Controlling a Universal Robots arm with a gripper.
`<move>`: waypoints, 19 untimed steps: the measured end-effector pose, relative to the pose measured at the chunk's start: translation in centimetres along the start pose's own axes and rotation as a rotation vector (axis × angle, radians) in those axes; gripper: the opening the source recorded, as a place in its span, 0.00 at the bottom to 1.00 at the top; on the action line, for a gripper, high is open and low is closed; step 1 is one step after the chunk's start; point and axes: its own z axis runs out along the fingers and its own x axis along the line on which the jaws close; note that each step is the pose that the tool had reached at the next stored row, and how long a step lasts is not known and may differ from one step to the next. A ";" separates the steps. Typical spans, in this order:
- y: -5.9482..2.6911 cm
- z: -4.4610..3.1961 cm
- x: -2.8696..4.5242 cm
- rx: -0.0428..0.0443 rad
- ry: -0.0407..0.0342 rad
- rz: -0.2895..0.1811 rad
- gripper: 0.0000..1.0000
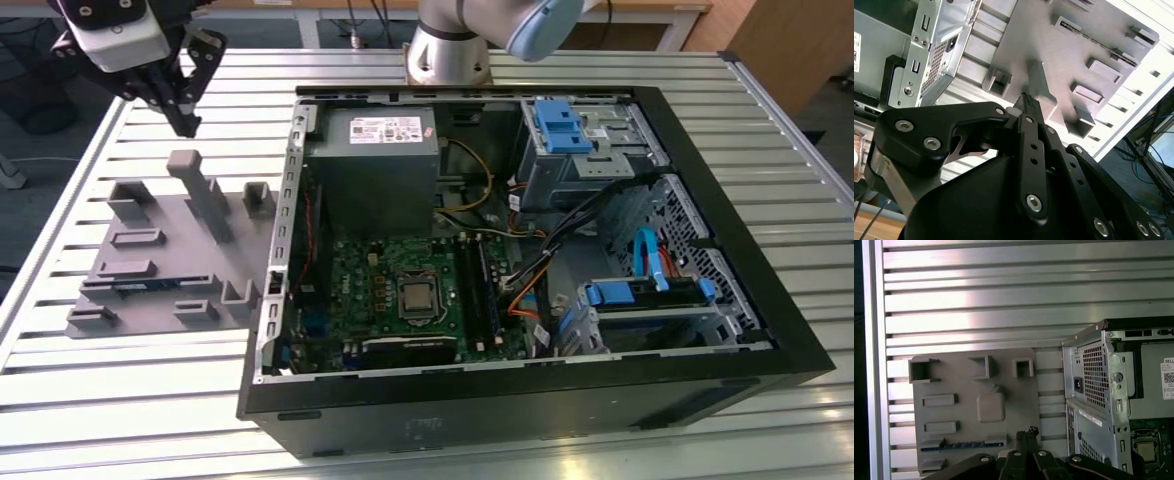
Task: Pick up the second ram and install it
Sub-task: 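Reach for the second ram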
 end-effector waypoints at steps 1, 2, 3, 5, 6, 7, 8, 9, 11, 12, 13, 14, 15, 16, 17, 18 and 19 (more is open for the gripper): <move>-0.01 0.01 0.07 0.0000 0.0000 0.000 0.11; -0.01 0.01 0.14 0.0000 0.0001 0.000 0.11; -0.02 0.02 0.21 0.0000 0.0002 0.000 0.11; -0.03 0.03 0.36 0.0000 0.0003 0.000 0.11; -0.04 0.04 0.43 0.0000 0.0004 0.000 0.11; -0.04 0.05 0.50 0.0000 0.0004 0.000 0.11; -0.04 0.05 0.56 0.0000 0.0004 0.000 0.11; -0.05 0.06 0.63 0.0000 0.0004 0.000 0.11; -0.06 0.06 0.73 0.0000 0.0005 0.000 0.11; -0.06 0.06 0.78 0.0000 0.0005 0.000 0.11; -0.06 0.06 0.78 0.0001 0.0005 0.000 0.11; -0.06 0.06 0.78 0.0000 0.0005 0.000 0.11; -0.06 0.06 0.80 0.0001 0.0005 0.000 0.11; -0.06 0.06 0.81 0.0015 0.0005 0.000 0.11; -0.06 0.06 0.82 0.0121 -0.0003 0.000 0.11; -0.06 0.05 0.81 0.0298 -0.0018 -0.001 0.11; -0.06 0.05 0.81 0.0473 -0.0030 -0.001 0.11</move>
